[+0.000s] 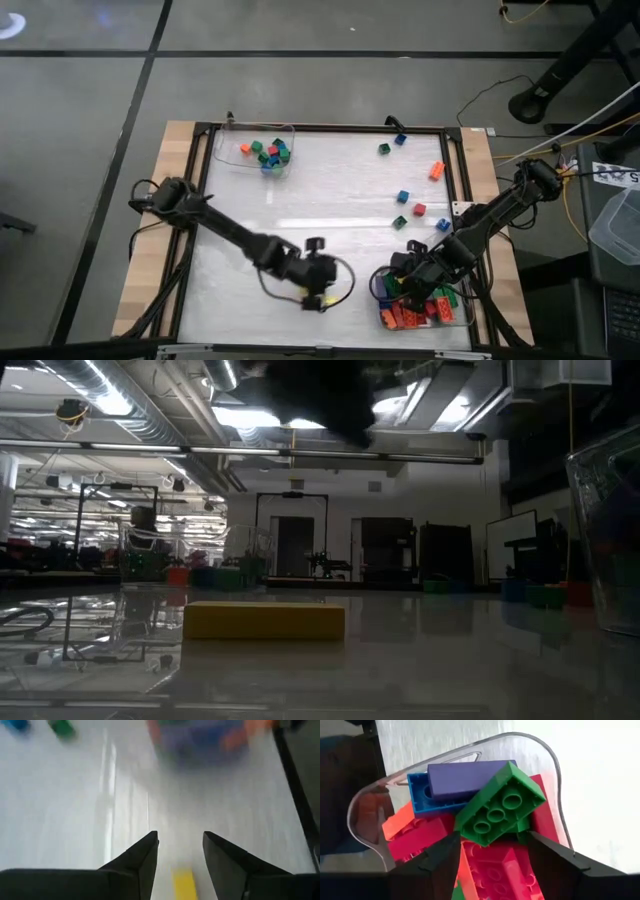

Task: Sort blocks by size
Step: Put the rectangular yellow block into the bottom transparent bin

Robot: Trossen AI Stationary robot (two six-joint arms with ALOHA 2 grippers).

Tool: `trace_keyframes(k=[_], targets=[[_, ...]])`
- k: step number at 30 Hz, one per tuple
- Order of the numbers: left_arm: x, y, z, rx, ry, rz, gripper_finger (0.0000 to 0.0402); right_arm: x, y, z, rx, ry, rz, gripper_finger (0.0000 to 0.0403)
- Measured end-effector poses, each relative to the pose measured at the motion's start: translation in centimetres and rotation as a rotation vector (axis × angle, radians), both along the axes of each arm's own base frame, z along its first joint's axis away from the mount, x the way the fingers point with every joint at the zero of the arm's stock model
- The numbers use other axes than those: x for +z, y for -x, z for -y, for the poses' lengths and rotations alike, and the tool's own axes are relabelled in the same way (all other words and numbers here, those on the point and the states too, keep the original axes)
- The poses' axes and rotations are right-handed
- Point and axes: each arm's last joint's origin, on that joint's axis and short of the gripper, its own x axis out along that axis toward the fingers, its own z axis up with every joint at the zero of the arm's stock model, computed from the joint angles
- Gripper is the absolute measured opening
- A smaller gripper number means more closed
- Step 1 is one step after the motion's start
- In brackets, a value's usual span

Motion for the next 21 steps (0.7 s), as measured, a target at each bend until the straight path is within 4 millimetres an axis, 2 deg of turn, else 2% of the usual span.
trace_keyframes(k=[3, 9, 21], targets=[[-1.3, 1.4, 1.3, 0.028, 0.005, -0.115, 0.0145, 0.0, 0.0, 0.0, 0.024, 0.009, 0.005, 0.0227], [-4.4, 2.7, 2.6, 0.053, -0.011, -0.202, 0.0145, 0.0, 0.0, 0.0, 0.048, 0.017, 0.013, 0.0227], [-8.0, 4.6, 1.5, 0.223, 0.058, -0.258, 0.0145, 0.1, -0.1, -0.1, 0.05, 0.007, 0.022, 0.0227]])
